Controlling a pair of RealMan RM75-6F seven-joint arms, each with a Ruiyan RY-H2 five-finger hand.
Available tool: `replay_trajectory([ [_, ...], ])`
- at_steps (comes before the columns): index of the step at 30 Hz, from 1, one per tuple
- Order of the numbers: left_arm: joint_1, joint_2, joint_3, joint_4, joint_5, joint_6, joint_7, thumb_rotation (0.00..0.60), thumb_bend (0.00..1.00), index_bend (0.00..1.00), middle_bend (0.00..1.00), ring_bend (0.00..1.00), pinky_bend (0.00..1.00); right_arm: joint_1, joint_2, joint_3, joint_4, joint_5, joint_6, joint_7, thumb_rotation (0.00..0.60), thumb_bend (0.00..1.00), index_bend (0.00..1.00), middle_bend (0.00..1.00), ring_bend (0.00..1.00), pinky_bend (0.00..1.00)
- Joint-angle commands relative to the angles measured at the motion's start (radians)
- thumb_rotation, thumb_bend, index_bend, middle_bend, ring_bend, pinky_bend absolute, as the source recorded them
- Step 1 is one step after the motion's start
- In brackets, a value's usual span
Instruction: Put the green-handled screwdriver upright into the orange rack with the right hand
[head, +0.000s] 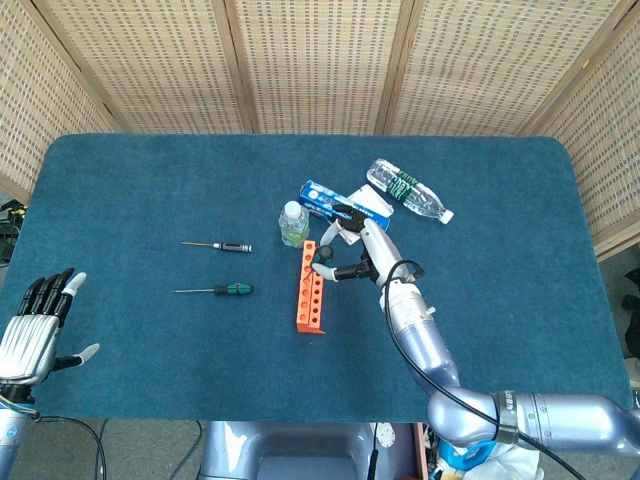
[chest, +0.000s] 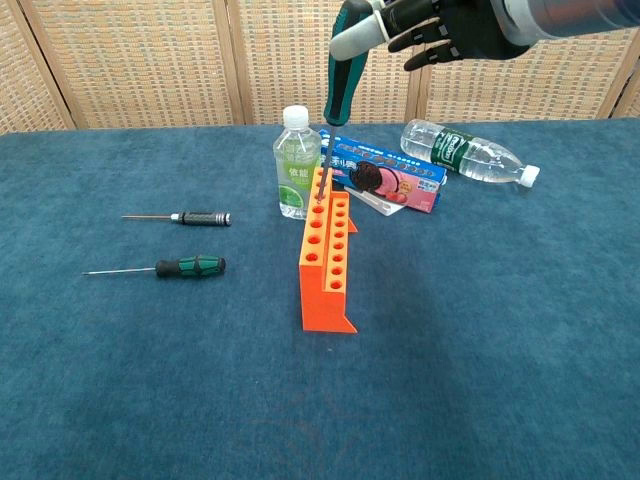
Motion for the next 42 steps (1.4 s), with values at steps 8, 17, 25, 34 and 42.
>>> replay_trajectory([
  [8, 0.000, 0.001, 0.000, -0.002, 0.001, 0.002, 0.000, 0.600, 0.00, 0.00, 0.00, 0.00, 0.00, 0.000, 0.001, -0.012, -0.001, 0.006, -0.007, 0.009, 0.600, 0.21, 0.69, 0.11, 0.00, 0.00],
  [17, -0.001, -0.001, 0.001, 0.001, 0.001, -0.002, 0.002, 0.600, 0.00, 0.00, 0.00, 0.00, 0.00, -0.003, -0.012, -0.031, 0.024, -0.003, -0.025, 0.022, 0.600, 0.21, 0.69, 0.11, 0.00, 0.00],
  [25, -0.001, -0.002, 0.002, 0.001, 0.001, -0.002, 0.002, 0.600, 0.00, 0.00, 0.00, 0.00, 0.00, -0.006, -0.029, -0.043, 0.041, -0.017, -0.040, 0.040, 0.600, 0.21, 0.69, 0.11, 0.00, 0.00],
  [34, -0.002, -0.001, 0.003, 0.002, 0.000, -0.005, -0.001, 0.600, 0.00, 0.00, 0.00, 0.00, 0.00, -0.002, -0.077, -0.064, 0.089, -0.040, -0.071, 0.068, 0.600, 0.21, 0.69, 0.11, 0.00, 0.00],
  [42, -0.003, -0.003, 0.003, 0.006, -0.002, -0.008, -0.005, 0.600, 0.00, 0.00, 0.00, 0.00, 0.00, 0.008, -0.137, -0.084, 0.160, -0.055, -0.115, 0.092, 0.600, 0.21, 0.69, 0.11, 0.00, 0.00],
])
